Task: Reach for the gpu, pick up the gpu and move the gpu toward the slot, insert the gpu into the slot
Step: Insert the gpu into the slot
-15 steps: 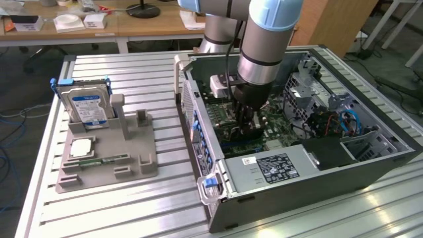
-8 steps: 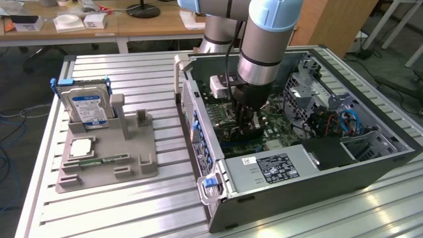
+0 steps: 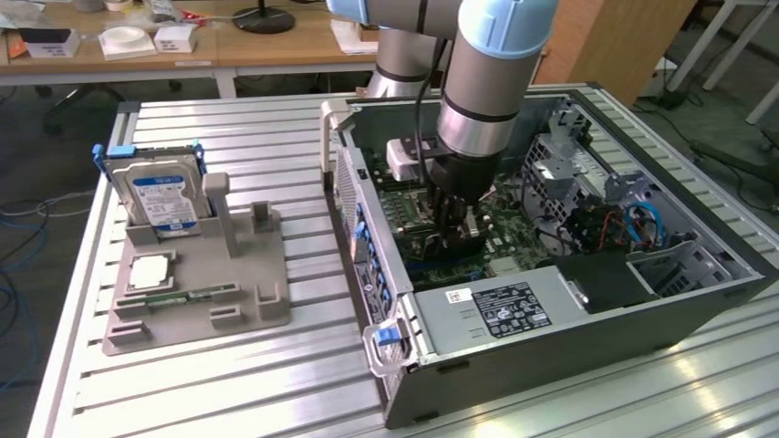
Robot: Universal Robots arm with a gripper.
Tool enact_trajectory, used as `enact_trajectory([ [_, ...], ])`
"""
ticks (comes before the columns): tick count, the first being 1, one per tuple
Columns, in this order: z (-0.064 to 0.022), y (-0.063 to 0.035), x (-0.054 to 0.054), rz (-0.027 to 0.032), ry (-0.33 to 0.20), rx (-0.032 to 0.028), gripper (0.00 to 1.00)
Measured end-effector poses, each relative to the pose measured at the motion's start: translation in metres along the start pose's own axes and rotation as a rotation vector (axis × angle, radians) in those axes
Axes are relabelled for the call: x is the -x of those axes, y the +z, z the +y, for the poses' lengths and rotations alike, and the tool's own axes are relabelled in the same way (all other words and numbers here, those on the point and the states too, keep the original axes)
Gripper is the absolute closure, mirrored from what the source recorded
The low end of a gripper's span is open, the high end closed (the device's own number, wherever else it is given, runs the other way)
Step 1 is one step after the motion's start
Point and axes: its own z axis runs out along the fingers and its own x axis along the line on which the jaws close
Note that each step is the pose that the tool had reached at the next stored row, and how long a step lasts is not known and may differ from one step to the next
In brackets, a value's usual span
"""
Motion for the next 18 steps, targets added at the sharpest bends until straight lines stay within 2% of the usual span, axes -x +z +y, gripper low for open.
enact_trajectory([
  [3,0.0,0.004,0.0,0.0001,0.0,0.0005,0.74],
  [18,0.0002,0.0047,0.0002,-0.0015,0.001,-0.0003,0.73],
])
